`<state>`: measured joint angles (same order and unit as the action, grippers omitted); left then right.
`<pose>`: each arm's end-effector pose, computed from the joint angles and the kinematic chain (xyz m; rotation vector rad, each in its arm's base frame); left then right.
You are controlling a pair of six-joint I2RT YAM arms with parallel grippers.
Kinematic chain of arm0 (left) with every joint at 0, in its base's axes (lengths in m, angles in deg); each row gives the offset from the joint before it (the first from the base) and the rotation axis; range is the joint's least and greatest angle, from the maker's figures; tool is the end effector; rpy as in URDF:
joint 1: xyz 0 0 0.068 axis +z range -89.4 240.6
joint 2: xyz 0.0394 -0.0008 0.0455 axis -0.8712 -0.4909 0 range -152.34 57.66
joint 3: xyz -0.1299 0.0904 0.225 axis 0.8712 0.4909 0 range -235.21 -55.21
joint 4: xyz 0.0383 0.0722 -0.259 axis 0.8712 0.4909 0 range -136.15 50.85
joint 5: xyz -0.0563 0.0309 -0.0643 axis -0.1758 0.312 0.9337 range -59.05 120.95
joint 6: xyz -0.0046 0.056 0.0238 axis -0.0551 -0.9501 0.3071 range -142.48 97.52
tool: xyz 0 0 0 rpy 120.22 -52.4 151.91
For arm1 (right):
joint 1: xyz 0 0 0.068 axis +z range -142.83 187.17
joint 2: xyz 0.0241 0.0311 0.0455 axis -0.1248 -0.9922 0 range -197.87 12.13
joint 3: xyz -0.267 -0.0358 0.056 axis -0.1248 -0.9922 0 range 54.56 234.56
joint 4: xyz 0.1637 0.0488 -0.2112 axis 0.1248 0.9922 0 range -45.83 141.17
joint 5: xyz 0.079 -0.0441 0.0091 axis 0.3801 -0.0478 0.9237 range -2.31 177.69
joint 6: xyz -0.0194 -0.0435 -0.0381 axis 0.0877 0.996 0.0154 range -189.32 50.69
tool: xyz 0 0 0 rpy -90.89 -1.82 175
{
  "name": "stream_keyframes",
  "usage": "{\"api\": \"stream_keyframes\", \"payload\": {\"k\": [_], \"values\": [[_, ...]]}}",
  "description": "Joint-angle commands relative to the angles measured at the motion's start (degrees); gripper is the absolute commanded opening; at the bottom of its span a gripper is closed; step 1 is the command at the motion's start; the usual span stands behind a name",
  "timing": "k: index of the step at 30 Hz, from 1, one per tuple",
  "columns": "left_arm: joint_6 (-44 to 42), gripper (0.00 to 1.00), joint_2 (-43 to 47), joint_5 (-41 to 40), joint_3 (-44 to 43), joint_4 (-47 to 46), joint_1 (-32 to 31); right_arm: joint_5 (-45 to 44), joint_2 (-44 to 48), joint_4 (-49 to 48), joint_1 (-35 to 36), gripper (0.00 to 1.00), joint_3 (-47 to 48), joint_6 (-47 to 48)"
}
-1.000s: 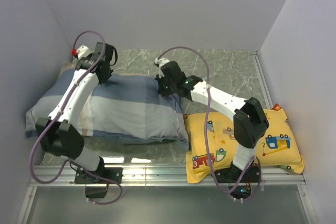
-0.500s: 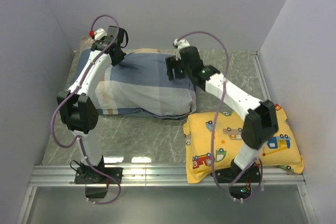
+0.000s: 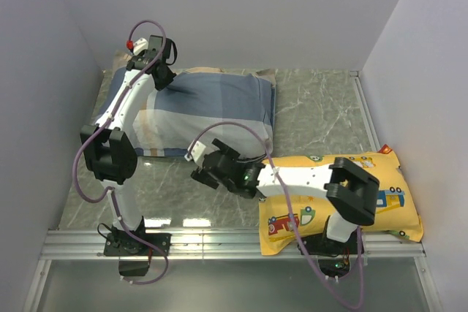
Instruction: Remove the pillowcase from the pillow
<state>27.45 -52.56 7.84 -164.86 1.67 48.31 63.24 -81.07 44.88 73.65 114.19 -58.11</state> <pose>0.4390 -0.0772 0.3342 -0.9201 2.1401 -0.0494 0.1677 0.3379 0.2230 -1.1285 1.7843 0.1119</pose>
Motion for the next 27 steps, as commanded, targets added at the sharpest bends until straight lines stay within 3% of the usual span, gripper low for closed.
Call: {"api": "stream_keyframes", "payload": {"k": [1,5,18,21,22,24,25,27], "values": [[-2.1,0.0,0.1,2.8,-2.4,-0.9,0.3,-11.1,-1.5,-6.8,1.2,0.96,-0.5,3.8],[-2.4,0.0,0.4,3.5,-1.9,-1.3,0.3,-11.5,-4.0,-6.3,1.8,0.85,0.5,4.3],[-2.3,0.0,0.8,5.3,-1.0,-1.9,0.6,-21.8,-15.8,-8.0,2.8,0.78,6.4,6.3],[-2.1,0.0,0.9,5.9,-1.0,-2.2,0.6,-26.8,-18.6,-10.8,2.4,0.58,8.2,8.6],[-2.0,0.0,1.1,5.9,-1.1,-2.0,0.6,-27.8,-19.1,-11.3,1.9,0.32,8.6,8.8],[-2.1,0.0,1.1,6.1,-1.3,-1.8,0.7,-28.9,-20.1,-12.4,1.6,0.09,9.9,9.6],[-2.1,0.0,1.2,6.0,-1.4,-1.8,0.6,-29.6,-20.1,-12.3,1.5,0.0,10.2,9.7],[-2.4,0.0,1.3,5.5,-1.8,-1.5,0.7,-29.6,-18.2,-12.8,1.5,0.0,10.1,10.4]]}}
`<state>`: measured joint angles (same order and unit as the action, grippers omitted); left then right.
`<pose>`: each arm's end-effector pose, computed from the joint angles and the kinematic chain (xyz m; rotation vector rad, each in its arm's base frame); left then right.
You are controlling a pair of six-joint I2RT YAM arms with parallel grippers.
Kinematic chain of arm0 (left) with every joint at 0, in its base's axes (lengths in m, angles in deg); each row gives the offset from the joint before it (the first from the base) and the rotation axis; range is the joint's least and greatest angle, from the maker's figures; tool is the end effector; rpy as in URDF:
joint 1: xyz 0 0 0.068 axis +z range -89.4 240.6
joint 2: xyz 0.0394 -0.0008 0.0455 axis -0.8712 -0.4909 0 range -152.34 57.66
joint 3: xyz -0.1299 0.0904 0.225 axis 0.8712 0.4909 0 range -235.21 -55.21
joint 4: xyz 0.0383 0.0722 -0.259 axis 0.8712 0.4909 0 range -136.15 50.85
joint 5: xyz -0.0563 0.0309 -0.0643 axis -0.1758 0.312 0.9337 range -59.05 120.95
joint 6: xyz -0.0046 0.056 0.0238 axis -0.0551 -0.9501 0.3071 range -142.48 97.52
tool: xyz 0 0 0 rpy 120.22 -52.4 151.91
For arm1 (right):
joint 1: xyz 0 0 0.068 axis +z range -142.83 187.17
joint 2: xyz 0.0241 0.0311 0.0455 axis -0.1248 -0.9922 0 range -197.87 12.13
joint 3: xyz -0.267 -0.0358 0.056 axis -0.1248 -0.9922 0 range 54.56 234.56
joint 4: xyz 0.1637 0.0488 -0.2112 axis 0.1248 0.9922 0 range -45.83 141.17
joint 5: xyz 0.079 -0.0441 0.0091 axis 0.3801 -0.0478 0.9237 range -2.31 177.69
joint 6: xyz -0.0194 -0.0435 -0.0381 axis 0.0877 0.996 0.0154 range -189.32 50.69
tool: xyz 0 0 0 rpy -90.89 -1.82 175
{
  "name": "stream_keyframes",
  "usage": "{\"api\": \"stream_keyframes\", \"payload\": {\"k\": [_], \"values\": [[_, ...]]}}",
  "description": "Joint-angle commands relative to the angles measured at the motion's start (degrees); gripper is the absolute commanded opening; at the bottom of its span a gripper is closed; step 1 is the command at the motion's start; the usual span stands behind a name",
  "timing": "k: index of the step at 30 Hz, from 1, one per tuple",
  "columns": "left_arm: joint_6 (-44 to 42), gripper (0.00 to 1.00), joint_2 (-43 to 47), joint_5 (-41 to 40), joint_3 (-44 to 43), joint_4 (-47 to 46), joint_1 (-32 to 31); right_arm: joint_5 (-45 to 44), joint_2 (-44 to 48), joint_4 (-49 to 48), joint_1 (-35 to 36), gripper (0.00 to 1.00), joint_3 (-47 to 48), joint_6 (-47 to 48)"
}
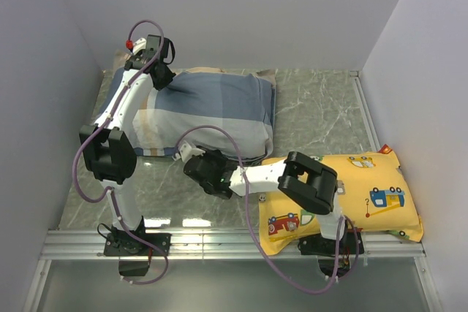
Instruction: Remove the pillowcase from the pillow
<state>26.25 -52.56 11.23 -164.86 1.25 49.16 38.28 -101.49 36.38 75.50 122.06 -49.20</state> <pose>0.4409 -0.0734 0.3341 -0.8970 2.1690 -0.0987 0.1905 0.3856 0.1505 -1.0568 1.7131 -0.4363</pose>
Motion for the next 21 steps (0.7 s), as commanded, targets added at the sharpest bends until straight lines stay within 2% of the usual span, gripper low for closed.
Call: {"api": "stream_keyframes", "payload": {"k": [1,4,9,13,15,16,17,18,19,21], "values": [[-1.4,0.0,1.4,1.9,-2.0,-1.1,-0.2,-3.9,3.3,-3.8,-0.4,0.0,2.3,1.5],[-2.1,0.0,1.3,1.3,-3.9,-0.5,-0.2,-2.0,8.6,-0.4,-0.4,0.0,4.5,1.4],[-4.9,0.0,1.7,2.1,-9.9,0.5,-0.2,1.9,16.8,12.7,0.6,0.0,17.1,0.8],[-8.9,0.03,4.7,4.6,-20.3,0.3,-0.2,6.2,20.4,20.1,0.4,0.0,28.6,-0.3],[-10.6,0.15,7.9,6.2,-23.2,-0.2,-0.2,9.9,19.9,24.5,-2.0,0.0,36.8,-1.7],[-11.3,0.27,9.4,6.5,-24.4,-0.7,-0.2,12.0,19.4,28.3,-3.4,0.0,39.8,-2.7],[-11.5,0.35,11.1,7.2,-24.2,-1.7,-0.2,13.8,17.8,30.2,-5.6,0.0,45.8,-5.9],[-11.6,0.43,13.1,7.4,-23.5,-4.0,-0.2,19.2,16.8,32.1,-7.9,0.0,48.7,-8.1],[-11.9,0.55,17.0,8.0,-21.0,-5.5,-0.2,22.1,15.8,35.3,-13.3,0.0,53.0,-10.2],[-11.9,0.65,20.7,9.3,-18.0,-9.0,-0.3,28.2,11.7,37.3,-18.3,0.0,55.5,-15.5]]}}
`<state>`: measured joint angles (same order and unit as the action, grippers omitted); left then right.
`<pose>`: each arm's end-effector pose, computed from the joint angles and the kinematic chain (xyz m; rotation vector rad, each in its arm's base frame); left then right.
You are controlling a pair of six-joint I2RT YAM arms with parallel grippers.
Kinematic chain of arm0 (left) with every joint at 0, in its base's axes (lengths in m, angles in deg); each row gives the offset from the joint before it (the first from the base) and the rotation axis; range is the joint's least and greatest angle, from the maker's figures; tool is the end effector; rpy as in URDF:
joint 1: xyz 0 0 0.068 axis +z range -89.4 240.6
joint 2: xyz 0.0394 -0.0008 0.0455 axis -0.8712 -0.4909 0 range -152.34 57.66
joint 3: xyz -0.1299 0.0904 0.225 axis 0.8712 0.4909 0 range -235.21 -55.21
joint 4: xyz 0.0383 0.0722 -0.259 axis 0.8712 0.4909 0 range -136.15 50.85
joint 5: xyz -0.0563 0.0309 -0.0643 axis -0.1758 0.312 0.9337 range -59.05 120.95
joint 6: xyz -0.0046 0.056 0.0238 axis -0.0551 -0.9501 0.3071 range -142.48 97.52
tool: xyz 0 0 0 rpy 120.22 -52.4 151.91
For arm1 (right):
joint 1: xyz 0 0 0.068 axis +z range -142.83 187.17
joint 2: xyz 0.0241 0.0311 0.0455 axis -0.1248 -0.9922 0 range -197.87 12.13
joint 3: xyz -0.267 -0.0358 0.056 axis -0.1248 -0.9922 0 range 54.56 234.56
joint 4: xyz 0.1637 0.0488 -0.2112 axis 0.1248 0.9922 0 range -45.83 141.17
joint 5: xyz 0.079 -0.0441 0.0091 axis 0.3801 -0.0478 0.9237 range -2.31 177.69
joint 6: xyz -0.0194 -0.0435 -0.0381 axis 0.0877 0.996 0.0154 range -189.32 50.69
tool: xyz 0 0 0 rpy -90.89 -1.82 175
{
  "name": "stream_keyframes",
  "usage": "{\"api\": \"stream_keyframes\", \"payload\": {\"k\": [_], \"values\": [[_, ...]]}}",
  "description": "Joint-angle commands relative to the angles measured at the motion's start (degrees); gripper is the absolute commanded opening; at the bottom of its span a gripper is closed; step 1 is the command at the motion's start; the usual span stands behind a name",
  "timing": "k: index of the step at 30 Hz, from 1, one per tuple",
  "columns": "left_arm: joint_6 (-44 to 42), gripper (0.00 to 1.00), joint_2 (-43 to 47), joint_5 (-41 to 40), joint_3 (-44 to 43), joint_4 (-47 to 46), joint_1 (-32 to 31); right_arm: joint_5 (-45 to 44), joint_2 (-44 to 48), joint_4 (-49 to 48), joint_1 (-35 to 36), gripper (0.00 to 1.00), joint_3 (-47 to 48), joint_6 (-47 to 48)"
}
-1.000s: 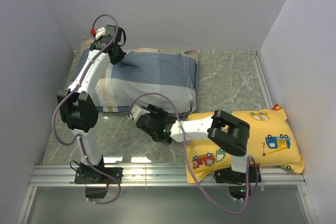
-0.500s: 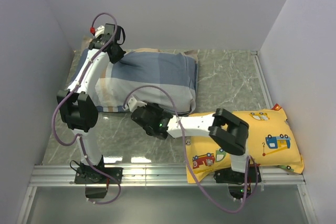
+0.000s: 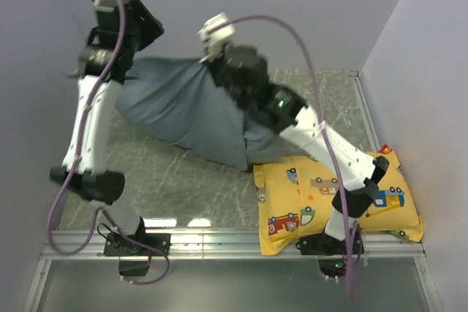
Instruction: Remove the pillowcase from the pillow
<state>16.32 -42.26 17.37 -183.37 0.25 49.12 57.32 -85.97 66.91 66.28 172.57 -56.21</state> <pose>0.3699 -0.0641 0.5129 -0.6045 1.7971 -0.3777 0.2205 0.3236 0.5152 -0.5959 1.5029 0.1913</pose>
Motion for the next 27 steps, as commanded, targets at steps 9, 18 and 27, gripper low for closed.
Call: {"api": "stream_keyframes", "payload": {"k": [9,18,27], "values": [[-2.6,0.78,21.0,5.6,17.2,-13.2,-4.3,30.3,-16.7,1.4,-25.5,0.0,-4.5,-23.8],[3.6,0.86,25.0,-3.8,52.4,-24.8,-12.9,43.9,-24.2,-1.5,-28.8,0.0,-0.1,-30.2],[9.4,0.89,10.7,-9.9,53.3,-28.5,-13.0,44.6,-17.8,-3.8,-28.9,0.54,-4.7,-30.2]]}}
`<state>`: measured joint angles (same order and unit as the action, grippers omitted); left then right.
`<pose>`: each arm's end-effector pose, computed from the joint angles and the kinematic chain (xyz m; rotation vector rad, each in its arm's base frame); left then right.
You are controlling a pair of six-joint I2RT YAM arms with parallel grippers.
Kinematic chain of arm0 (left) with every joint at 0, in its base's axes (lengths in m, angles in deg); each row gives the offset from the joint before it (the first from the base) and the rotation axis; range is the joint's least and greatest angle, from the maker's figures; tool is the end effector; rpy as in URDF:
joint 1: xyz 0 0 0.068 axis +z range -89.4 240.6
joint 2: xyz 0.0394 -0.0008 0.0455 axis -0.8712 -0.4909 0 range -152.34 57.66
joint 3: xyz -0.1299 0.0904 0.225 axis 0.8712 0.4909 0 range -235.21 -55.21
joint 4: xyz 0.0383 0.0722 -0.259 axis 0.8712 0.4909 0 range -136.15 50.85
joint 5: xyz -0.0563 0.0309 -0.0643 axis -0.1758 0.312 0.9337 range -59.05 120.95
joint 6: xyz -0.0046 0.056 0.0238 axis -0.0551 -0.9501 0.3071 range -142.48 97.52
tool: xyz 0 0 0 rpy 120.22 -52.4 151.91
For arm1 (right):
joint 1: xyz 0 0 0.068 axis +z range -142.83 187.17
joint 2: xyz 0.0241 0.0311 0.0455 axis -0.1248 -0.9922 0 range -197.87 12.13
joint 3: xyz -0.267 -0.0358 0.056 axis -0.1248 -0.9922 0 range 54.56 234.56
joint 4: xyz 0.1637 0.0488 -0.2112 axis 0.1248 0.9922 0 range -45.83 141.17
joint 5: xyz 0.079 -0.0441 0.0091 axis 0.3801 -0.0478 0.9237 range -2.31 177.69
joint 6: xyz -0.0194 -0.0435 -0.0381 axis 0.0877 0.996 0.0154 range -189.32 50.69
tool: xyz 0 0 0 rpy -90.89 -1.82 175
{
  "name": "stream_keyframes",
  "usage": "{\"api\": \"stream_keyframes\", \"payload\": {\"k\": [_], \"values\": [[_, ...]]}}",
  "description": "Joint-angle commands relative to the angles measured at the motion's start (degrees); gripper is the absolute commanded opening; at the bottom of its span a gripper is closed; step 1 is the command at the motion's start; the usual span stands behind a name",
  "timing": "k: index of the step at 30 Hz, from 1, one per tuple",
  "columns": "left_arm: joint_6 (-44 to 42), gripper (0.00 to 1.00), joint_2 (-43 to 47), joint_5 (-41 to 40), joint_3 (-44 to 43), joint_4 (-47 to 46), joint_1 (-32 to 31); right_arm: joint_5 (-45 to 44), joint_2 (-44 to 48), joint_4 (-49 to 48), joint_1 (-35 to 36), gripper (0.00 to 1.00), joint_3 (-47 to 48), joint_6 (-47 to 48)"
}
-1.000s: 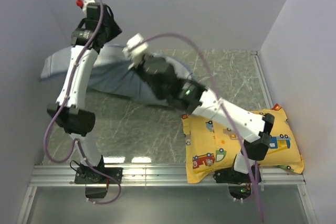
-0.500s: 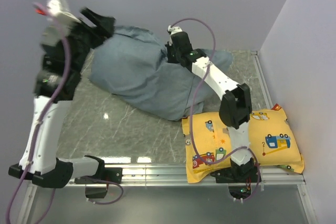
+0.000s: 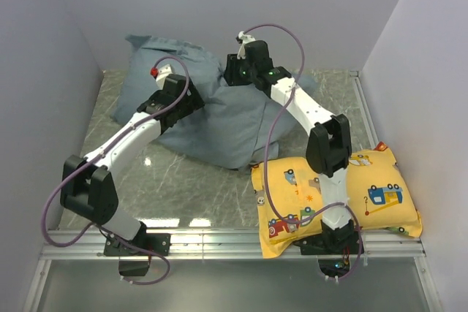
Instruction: Remove the pillowcase from the pillow
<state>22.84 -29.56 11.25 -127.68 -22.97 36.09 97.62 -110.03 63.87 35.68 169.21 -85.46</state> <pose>0.3357 -0.1361 0.3006 -0.5799 2.1263 -0.3013 0.4612 0.2594 0.3107 -0.3370 2.0765 0.6561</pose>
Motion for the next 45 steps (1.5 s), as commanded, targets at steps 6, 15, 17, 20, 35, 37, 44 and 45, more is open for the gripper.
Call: {"api": "stream_keyframes", "payload": {"k": [6,15,17,20,35,37,44,45], "values": [[10.0,0.0,-3.9,-12.8,-4.1,2.7,1.0,-3.2,18.5,-0.4,1.7,0.82,-9.8,0.4],[14.8,0.0,7.1,-12.4,4.2,4.2,11.8,-9.8,36.6,-2.1,1.1,0.86,-32.9,-4.6],[14.6,0.01,9.1,-8.1,5.5,3.5,16.4,-9.8,38.3,-3.3,1.2,0.86,-37.6,-6.0],[13.8,0.0,10.3,-5.3,7.7,1.4,17.7,-8.1,39.9,-7.1,1.1,0.86,-45.4,-7.2],[9.6,0.0,6.2,0.7,-2.7,7.1,27.5,0.6,27.7,-11.7,-6.8,0.0,-46.4,-13.5],[8.7,0.01,4.8,1.2,-5.7,8.7,30.2,-1.2,27.9,-10.6,-9.5,0.0,-47.1,-13.3],[5.9,0.01,-2.5,2.6,-14.0,12.1,35.9,-2.8,28.5,-12.2,-13.0,0.0,-51.6,-14.0],[5.0,0.01,-2.9,4.0,-13.8,10.7,35.6,-2.7,28.1,-12.2,-13.0,0.0,-51.9,-14.0]]}}
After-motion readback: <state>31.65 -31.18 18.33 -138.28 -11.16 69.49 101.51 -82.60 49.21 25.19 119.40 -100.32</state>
